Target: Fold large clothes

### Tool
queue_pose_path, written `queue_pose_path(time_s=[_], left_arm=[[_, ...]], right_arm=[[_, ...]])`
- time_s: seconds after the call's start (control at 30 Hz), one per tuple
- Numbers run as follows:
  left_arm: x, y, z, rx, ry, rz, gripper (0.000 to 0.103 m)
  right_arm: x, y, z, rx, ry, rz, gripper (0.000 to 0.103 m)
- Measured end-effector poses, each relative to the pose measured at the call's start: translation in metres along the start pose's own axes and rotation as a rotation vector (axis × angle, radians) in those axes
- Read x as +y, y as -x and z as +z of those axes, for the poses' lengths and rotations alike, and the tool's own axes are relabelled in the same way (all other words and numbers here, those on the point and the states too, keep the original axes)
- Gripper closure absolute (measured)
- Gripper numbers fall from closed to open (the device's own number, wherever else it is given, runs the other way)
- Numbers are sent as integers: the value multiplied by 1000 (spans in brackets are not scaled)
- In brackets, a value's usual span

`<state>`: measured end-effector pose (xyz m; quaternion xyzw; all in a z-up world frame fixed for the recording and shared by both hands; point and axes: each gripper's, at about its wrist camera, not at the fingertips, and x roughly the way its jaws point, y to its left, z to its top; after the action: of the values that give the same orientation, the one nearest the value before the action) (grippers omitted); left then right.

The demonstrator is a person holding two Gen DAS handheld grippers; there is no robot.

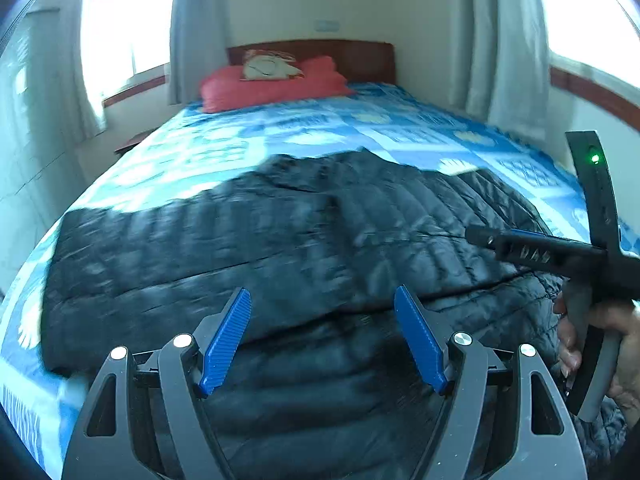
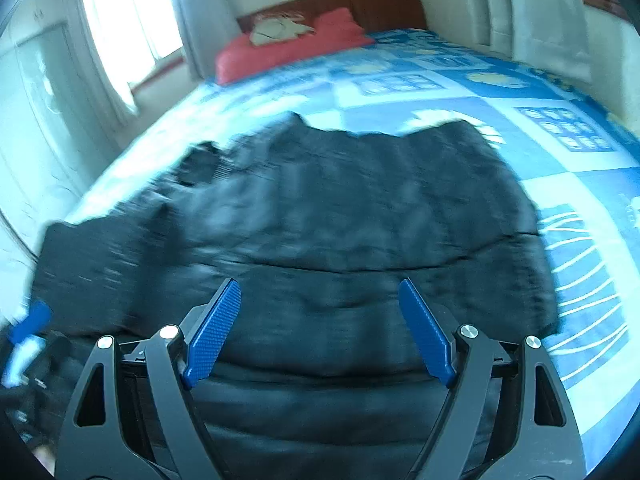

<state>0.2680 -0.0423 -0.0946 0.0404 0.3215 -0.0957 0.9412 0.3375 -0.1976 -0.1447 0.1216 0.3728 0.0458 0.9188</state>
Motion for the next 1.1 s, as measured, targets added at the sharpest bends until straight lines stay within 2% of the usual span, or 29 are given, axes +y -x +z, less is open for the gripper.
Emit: queue_pose_path(time_s=[0.2, 0.33, 0.37, 0.4, 0.5, 0.57, 0.73, 0.83, 0.93, 1.1], left_arm=[[82, 32, -27, -1, 103, 142, 30], [132, 46, -43, 4, 158, 226, 30], [143, 48, -47, 7, 175, 242, 30], [152, 51, -50, 10, 189, 251, 30], [171, 55, -56, 10, 228, 269, 30], [179, 58, -54, 1, 245, 276, 30], [180, 64, -48, -37, 252, 267, 30], [176, 61, -44, -41, 246, 253, 30], [169, 51, -38, -34, 243, 235, 30], [153, 28, -22, -24, 201, 219, 30]], right_arm=[[86, -28, 10, 53, 91, 101, 22], [120, -65, 9, 138, 110, 95, 22], [125, -76, 6, 169, 103, 94, 28], [128, -82, 4, 185, 102, 94, 53], [138, -84, 1, 186, 109, 107, 88], [140, -68, 6, 136, 131, 102, 89], [109, -15, 27, -7, 172, 13, 89], [76, 4, 38, -47, 165, -57, 89], [28, 13, 45, -42, 125, -142, 89], [-32, 3, 39, 10, 45, -197, 89]])
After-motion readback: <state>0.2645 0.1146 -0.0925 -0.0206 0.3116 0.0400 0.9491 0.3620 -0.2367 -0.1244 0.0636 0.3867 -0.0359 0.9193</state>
